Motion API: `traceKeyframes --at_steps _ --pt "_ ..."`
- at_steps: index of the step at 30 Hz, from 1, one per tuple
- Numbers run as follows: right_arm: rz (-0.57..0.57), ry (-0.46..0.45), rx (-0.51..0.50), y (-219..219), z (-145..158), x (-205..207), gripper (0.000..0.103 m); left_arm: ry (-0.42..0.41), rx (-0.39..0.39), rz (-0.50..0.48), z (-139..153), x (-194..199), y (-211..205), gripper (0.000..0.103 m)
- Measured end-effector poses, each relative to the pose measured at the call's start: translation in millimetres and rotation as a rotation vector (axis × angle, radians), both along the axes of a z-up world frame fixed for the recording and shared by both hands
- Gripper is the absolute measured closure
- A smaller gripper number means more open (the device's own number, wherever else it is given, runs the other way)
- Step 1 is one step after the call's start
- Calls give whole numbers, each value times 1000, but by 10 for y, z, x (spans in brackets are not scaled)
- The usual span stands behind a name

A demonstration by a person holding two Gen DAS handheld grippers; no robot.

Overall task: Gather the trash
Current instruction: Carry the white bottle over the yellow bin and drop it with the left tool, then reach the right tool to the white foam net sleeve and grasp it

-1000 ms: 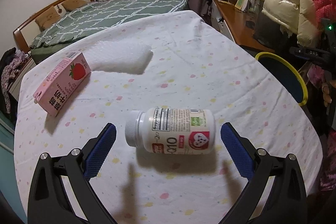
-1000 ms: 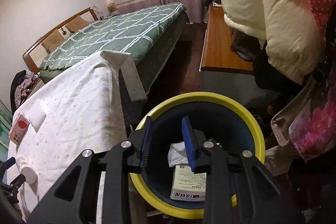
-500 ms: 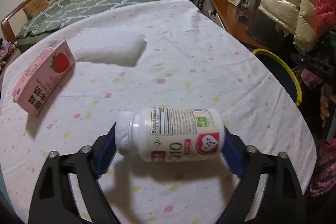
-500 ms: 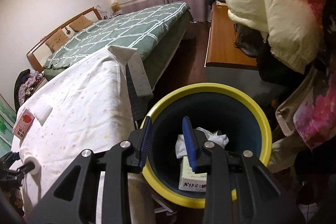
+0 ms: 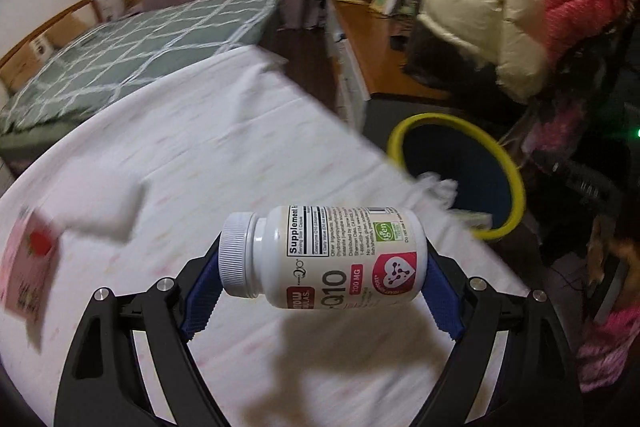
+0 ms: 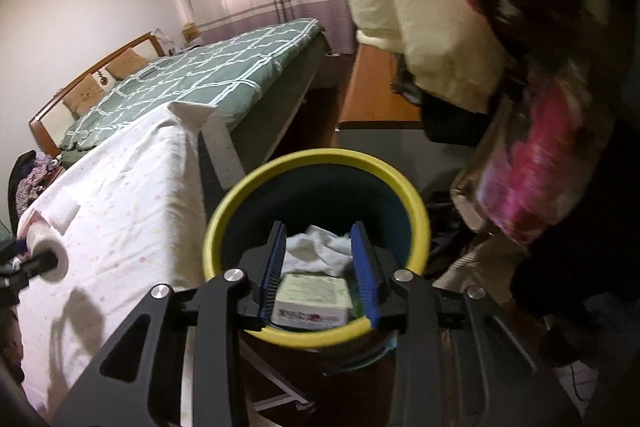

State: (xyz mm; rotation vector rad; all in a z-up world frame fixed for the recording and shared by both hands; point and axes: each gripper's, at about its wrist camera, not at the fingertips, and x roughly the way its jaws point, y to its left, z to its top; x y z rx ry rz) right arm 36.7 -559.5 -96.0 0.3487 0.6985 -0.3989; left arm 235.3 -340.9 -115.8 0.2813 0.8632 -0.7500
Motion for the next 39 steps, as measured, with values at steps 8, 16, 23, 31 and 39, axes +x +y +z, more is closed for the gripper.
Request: traceKeyframes --at_steps 8,16,23,31,39 --pt "-37 27 -15 -134 -105 -233 66 38 -1 -135 -50 -88 -1062 18" --pt "-74 34 -11 -267 -147 -418 63 53 33 -186 -211 -85 -1775 18" --pt "-86 33 1 -335 -168 -452 60 70 75 -188 -389 -76 -2054 11" --pt "-68 21 5 -267 -140 -419 59 22 10 -118 -136 -134 -1557 5" --pt "8 13 16 7 -91 -229 57 -28 -86 58 143 -154 -384 5"
